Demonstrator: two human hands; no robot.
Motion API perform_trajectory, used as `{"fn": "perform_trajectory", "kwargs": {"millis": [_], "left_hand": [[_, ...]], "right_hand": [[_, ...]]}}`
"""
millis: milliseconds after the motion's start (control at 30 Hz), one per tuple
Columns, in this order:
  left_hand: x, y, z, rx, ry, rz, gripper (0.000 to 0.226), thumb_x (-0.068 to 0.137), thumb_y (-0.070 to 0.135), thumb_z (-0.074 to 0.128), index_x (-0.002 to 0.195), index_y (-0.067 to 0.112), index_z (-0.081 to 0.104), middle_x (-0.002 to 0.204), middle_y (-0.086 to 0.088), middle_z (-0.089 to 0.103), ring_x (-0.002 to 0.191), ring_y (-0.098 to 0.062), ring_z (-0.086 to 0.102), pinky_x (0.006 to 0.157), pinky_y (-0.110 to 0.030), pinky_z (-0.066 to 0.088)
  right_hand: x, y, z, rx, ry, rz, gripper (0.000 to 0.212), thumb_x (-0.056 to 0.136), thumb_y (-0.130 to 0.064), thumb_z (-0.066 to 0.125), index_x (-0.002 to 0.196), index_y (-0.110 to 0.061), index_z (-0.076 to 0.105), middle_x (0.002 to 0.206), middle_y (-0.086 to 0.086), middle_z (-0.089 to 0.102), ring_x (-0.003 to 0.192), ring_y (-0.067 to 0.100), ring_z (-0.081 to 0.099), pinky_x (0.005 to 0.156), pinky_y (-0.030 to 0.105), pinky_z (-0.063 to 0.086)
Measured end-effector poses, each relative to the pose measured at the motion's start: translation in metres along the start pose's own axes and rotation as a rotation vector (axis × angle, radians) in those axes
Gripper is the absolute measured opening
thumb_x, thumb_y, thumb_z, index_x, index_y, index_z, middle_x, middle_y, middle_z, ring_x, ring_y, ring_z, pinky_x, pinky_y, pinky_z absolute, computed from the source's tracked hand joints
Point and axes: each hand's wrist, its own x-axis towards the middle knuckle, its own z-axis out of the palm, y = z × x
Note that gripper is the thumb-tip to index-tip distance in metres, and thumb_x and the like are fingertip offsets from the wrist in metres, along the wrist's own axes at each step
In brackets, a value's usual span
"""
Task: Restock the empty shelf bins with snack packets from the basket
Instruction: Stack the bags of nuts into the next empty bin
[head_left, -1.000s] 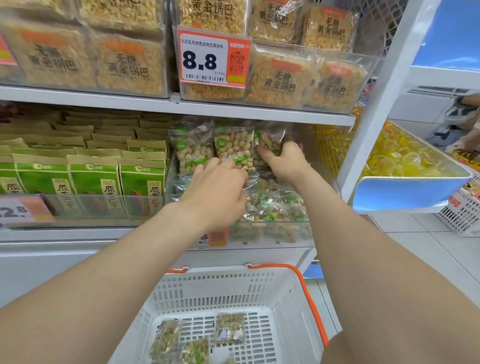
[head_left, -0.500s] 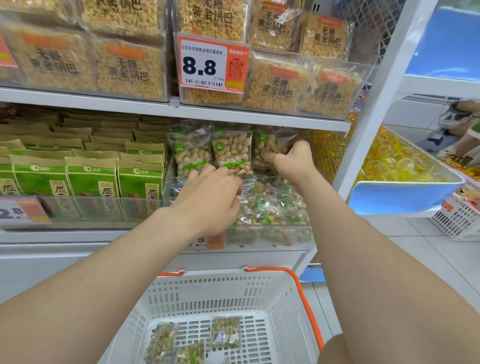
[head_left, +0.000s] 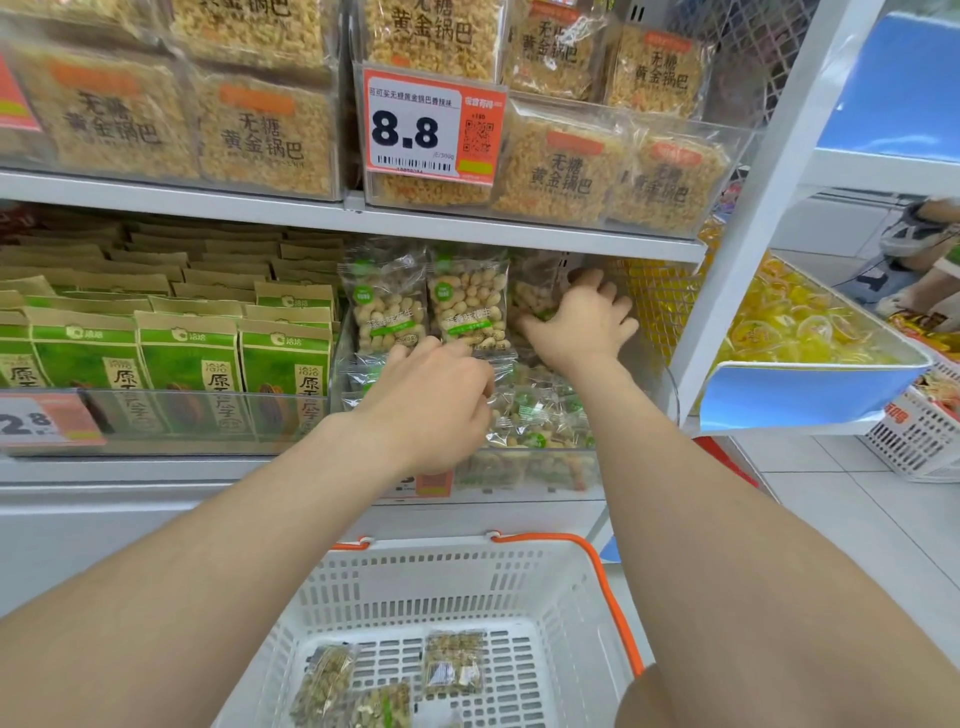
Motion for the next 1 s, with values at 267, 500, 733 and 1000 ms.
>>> {"fn": "perform_trajectory", "kwargs": {"millis": [267, 500, 733, 1000], "left_hand": [[-0.001, -0.002, 0.001, 0.0, -0.004, 0.0, 0.031, 0.105, 0.032, 0.041, 0.118, 0.026, 0.068, 0.119, -0.002, 0.058, 0.115, -0.028, 0.05, 0.098, -0.048, 0.038], [0.0, -0.001, 0.002, 0.019, -0.015, 0.009, 0.031, 0.106, 0.03, 0.04, 0.119, 0.024, 0.068, 0.117, -0.002, 0.058, 0.111, -0.028, 0.052, 0.099, -0.049, 0.04], [-0.007, 0.0, -0.001, 0.014, 0.025, 0.004, 0.03, 0.105, 0.034, 0.044, 0.124, 0.027, 0.065, 0.124, -0.001, 0.061, 0.117, -0.028, 0.054, 0.099, -0.049, 0.039], [-0.041, -0.003, -0.015, -0.076, 0.148, 0.002, 0.014, 0.095, 0.035, 0.06, 0.107, 0.028, 0.061, 0.106, 0.0, 0.057, 0.11, -0.027, 0.052, 0.093, -0.044, 0.048]], "right_hand": [[-0.001, 0.008, -0.003, 0.395, 0.141, -0.072, 0.031, 0.088, -0.04, 0.079, 0.084, -0.012, 0.067, 0.078, 0.004, 0.064, 0.075, 0.028, 0.06, 0.063, 0.034, 0.045], [0.002, 0.01, 0.0, 0.262, 0.033, 0.003, 0.029, 0.09, -0.032, 0.076, 0.107, -0.009, 0.069, 0.105, 0.014, 0.068, 0.098, 0.035, 0.064, 0.078, 0.037, 0.051], [-0.022, 0.005, -0.013, 0.144, 0.091, 0.056, 0.043, 0.092, -0.036, 0.078, 0.113, -0.007, 0.055, 0.113, 0.015, 0.063, 0.108, 0.038, 0.063, 0.079, 0.04, 0.05], [-0.082, -0.016, -0.044, 0.242, -0.071, -0.239, 0.018, 0.088, -0.017, 0.051, 0.096, -0.019, 0.067, 0.097, 0.008, 0.07, 0.093, 0.03, 0.06, 0.075, 0.035, 0.048]]}}
